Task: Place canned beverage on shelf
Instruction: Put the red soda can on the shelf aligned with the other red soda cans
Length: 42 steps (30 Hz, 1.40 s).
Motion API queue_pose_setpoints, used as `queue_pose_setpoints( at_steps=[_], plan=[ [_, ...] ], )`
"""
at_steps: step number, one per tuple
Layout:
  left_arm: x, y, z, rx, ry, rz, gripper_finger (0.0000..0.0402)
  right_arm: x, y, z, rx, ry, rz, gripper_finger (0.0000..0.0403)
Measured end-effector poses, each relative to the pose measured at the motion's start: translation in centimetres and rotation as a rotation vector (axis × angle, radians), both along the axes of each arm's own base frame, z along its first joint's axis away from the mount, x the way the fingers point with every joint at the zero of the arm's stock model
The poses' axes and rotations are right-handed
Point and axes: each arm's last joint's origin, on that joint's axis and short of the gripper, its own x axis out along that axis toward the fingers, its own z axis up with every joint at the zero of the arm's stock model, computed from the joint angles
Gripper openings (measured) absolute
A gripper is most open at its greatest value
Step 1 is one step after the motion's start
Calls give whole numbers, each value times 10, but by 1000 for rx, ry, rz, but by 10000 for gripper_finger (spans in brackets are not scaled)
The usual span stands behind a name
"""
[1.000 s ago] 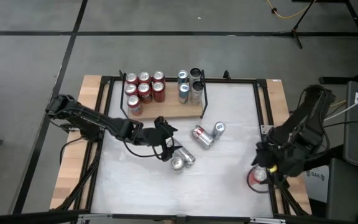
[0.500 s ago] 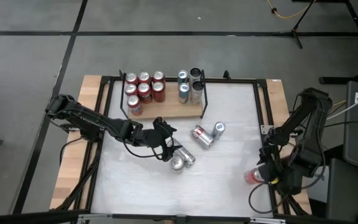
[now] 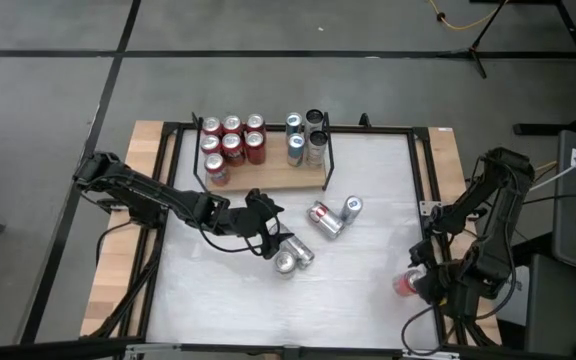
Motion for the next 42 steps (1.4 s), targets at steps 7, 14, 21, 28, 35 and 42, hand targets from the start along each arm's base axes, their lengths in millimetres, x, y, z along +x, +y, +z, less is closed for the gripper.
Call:
queue_pose_setpoints(
  at_steps=[7, 14, 21, 28, 35, 42],
  plan=[
    [0, 0, 0, 8, -4, 16, 364, 0, 0, 0, -15, -9, 82, 372],
    [0, 1, 0, -10, -9, 29, 364, 2, 5, 0, 0, -30, 166, 372],
    [0, 1, 0, -8, -10, 34, 364, 5, 11, -8, -42, -20, 234, 372],
    [0, 1, 0, -8, -11, 35, 364, 9, 20, -21, -109, 11, 285, 372],
    [0, 1, 0, -9, -11, 35, 364, 11, 25, -30, -160, 39, 314, 372],
    [0, 1, 0, -9, -11, 35, 364, 10, 27, -33, -136, 83, 269, 372]
  ],
)
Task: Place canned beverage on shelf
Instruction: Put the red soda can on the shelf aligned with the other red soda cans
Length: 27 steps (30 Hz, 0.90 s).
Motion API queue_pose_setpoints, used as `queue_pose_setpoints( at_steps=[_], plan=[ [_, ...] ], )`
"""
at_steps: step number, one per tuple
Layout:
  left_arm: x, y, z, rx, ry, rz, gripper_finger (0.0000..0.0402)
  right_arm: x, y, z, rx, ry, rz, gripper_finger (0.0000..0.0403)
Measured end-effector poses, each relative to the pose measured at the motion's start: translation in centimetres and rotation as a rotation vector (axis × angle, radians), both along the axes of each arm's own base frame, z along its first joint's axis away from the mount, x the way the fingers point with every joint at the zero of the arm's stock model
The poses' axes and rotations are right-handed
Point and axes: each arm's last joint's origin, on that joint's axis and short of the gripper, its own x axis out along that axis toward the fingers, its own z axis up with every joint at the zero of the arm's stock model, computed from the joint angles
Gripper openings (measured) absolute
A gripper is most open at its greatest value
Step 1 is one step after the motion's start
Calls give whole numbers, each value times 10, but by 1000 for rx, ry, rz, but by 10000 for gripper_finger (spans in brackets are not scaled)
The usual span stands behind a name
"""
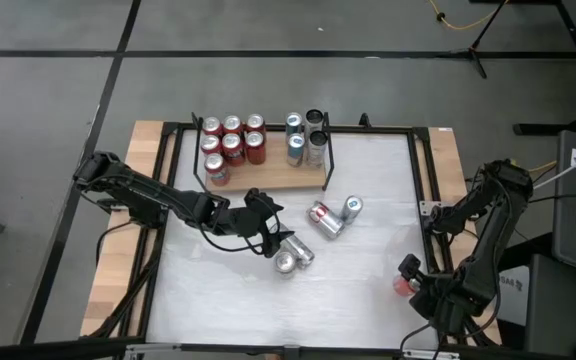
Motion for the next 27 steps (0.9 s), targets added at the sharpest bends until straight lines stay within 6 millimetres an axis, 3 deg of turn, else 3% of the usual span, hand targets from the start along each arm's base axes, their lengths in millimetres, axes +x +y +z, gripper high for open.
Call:
queue_pose_setpoints(
  at_steps=[27],
  plan=[
    [0, 1, 0, -6, -11, 33, 364, -1, -3, -4, -35, -8, 52, 372]
  ],
)
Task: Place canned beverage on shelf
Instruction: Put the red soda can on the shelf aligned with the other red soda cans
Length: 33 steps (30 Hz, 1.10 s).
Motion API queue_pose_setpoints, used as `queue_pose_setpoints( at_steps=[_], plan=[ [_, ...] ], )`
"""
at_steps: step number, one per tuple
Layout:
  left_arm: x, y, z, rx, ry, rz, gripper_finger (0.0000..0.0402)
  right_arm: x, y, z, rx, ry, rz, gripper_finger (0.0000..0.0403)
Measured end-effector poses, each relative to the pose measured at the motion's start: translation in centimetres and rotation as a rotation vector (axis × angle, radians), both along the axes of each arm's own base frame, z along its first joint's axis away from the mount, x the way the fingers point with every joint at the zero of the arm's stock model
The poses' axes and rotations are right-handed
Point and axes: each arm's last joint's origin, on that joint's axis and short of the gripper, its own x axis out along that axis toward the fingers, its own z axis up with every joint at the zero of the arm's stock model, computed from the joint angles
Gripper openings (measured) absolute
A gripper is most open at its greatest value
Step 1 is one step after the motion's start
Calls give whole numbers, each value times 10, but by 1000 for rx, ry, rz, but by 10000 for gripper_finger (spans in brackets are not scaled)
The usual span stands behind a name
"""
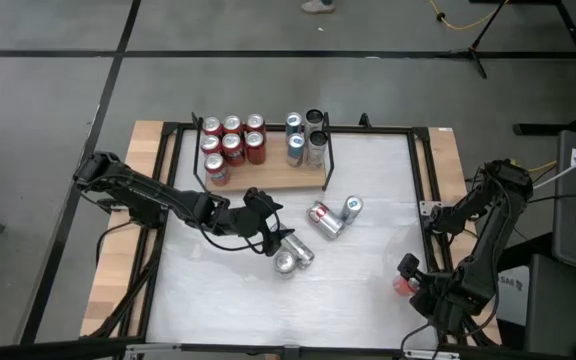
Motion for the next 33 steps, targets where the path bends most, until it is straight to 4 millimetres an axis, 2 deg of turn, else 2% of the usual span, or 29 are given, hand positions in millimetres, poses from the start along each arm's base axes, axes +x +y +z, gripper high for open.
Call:
queue_pose_setpoints(
  at_steps=[5, 13, 22, 33],
  plan=[
    [0, 0, 0, 0, 0, -1, 364, -3, -9, -15, -60, 15, -10, 372],
    [0, 0, 0, 0, 0, -1, 364, -2, -8, -15, -67, -19, 6, 367],
    [0, 0, 0, -1, 0, 0, 364, 0, -4, -15, -22, -34, 0, 312],
    [0, 0, 0, -1, 0, 0, 364, 2, -4, -14, -5, -36, -19, 316]
  ],
)
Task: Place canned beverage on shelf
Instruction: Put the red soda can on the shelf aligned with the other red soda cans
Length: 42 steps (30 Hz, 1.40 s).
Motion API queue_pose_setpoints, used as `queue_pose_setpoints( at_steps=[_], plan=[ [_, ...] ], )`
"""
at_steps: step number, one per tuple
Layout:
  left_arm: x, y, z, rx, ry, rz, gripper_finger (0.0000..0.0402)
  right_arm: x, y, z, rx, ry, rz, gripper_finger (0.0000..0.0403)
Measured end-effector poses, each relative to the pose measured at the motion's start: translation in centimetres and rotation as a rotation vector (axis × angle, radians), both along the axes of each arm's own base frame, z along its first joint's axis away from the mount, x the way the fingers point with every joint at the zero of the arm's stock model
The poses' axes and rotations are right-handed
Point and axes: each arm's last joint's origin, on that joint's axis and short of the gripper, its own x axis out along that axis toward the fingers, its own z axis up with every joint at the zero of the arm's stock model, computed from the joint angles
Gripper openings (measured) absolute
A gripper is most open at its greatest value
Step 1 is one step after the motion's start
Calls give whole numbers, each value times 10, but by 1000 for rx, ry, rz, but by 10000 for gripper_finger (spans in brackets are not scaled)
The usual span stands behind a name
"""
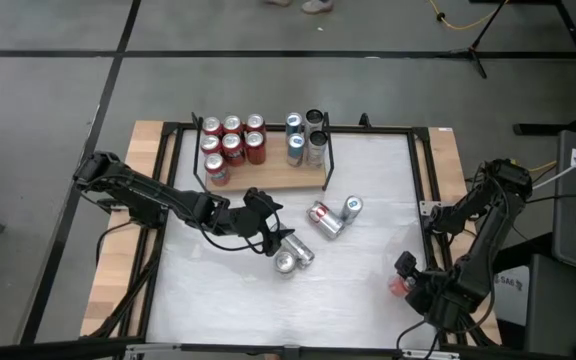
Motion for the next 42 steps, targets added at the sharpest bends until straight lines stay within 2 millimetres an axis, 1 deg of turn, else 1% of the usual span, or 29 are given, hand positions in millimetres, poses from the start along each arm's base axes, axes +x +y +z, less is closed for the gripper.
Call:
queue_pose_setpoints(
  at_steps=[4, 8, 14, 19, 28, 32, 35, 38, 42],
  plan=[
    [0, 0, 0, 0, -2, 0, 364, 11, -4, 0, 28, 1, -110, 313],
    [1, 0, 1, -4, -13, 0, 364, 27, -11, 1, 59, -6, -203, 315],
    [2, 0, 3, -8, -33, 0, 364, 56, -25, 1, 101, -35, -336, 316],
    [2, 0, 3, -2, -31, -4, 364, 84, -41, 6, 150, -74, -447, 316],
    [3, 3, 3, 18, -23, -15, 364, 123, -74, 29, 227, -123, -578, 316],
    [3, 3, 3, 54, -10, -36, 364, 139, -92, 41, 269, -144, -640, 316],
    [3, 3, 3, 72, -3, -48, 364, 152, -105, 57, 298, -193, -661, 316],
    [3, 6, 3, 103, 7, -59, 364, 163, -119, 75, 314, -252, -647, 316],
    [-2, 15, 14, 99, -8, -112, 364, 181, -142, 99, 315, -336, -633, 316]
  ],
)
